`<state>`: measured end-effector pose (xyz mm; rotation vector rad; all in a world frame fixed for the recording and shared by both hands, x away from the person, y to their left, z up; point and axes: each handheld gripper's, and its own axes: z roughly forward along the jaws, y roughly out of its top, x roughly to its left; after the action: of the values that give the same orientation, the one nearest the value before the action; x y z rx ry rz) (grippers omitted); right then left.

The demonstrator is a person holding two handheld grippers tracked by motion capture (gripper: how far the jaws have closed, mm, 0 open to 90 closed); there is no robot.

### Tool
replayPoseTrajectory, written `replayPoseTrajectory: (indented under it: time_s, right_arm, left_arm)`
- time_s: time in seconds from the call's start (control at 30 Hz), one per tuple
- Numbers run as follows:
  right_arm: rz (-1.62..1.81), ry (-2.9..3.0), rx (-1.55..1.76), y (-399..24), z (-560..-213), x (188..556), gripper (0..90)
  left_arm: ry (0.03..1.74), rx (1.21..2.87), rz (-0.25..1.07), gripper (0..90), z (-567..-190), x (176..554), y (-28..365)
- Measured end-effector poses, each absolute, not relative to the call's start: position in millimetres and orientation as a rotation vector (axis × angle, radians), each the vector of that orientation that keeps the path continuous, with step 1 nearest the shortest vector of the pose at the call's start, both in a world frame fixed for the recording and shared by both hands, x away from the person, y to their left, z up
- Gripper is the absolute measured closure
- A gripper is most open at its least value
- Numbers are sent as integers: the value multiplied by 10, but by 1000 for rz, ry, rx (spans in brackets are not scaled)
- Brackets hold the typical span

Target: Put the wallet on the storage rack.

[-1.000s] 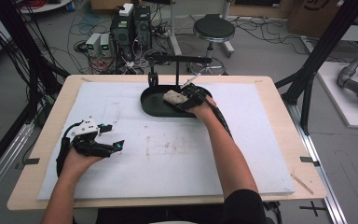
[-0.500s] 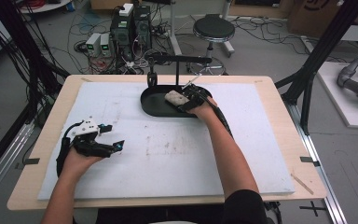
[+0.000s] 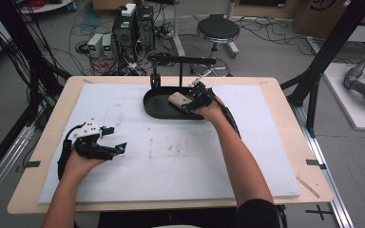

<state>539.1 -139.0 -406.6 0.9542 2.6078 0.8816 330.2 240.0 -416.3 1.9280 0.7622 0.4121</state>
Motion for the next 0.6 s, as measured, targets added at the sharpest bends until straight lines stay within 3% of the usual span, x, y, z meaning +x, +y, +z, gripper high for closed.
replayPoseTrajectory:
  time_s: [0.6]
  right_arm:
    - [924,2640,938,-1607,-3892,4997,211]
  left_arm:
    - [755,1942,408,166,-4158,3300,2372]
